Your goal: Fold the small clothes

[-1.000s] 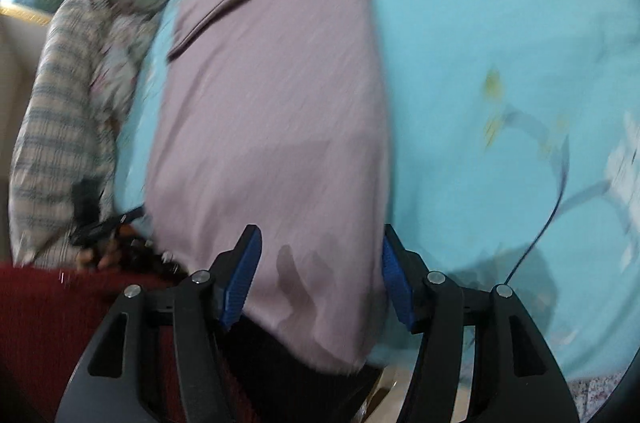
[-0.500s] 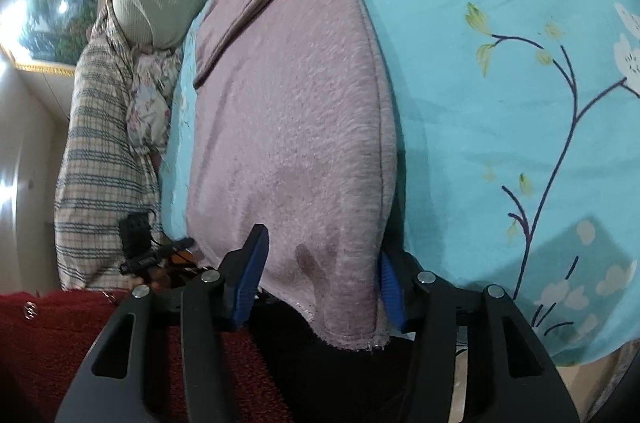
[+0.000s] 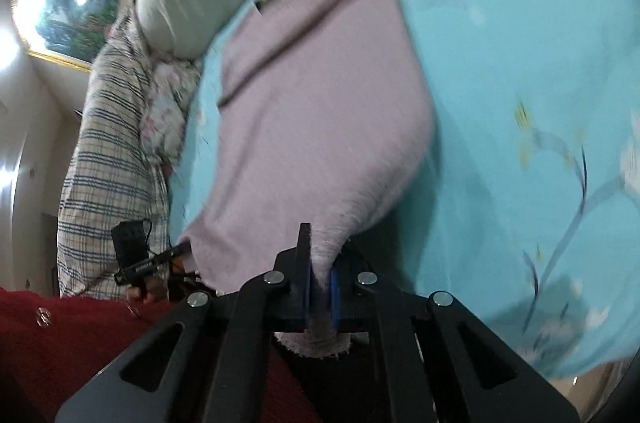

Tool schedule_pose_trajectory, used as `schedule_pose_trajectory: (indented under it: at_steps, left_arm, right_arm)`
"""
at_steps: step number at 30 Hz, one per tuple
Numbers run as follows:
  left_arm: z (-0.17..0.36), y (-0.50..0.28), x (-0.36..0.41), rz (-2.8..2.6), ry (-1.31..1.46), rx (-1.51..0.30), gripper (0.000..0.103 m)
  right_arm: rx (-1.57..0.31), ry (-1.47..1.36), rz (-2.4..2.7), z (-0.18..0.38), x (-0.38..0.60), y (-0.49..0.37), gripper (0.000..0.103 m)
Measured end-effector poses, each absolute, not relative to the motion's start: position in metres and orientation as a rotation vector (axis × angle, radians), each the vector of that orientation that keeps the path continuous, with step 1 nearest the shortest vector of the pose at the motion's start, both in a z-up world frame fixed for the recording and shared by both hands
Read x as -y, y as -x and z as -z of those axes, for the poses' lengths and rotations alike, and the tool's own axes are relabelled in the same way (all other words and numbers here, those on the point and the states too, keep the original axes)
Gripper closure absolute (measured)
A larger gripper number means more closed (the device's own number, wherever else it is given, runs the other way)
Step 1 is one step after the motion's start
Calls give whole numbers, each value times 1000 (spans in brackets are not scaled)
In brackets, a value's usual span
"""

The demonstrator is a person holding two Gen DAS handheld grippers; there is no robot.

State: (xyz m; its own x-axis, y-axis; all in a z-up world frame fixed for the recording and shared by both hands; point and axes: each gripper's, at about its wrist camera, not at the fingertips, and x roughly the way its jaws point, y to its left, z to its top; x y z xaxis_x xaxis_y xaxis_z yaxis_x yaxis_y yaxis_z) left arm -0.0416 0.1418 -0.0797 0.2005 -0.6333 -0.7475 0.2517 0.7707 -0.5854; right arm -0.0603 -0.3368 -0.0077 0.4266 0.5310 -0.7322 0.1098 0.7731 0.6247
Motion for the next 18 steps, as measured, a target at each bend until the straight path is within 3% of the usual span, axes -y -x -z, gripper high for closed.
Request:
schedule_pose_trajectory:
  at_steps: [11, 18]
  left_arm:
    - [-10, -48, -152, 553, 361, -940, 99]
    - [-37, -144, -145, 444, 372, -833, 99]
  right_arm:
    - [-897, -611, -258, -57, 348, -51, 95]
    - [-860, -615, -225, -59, 371, -148, 95]
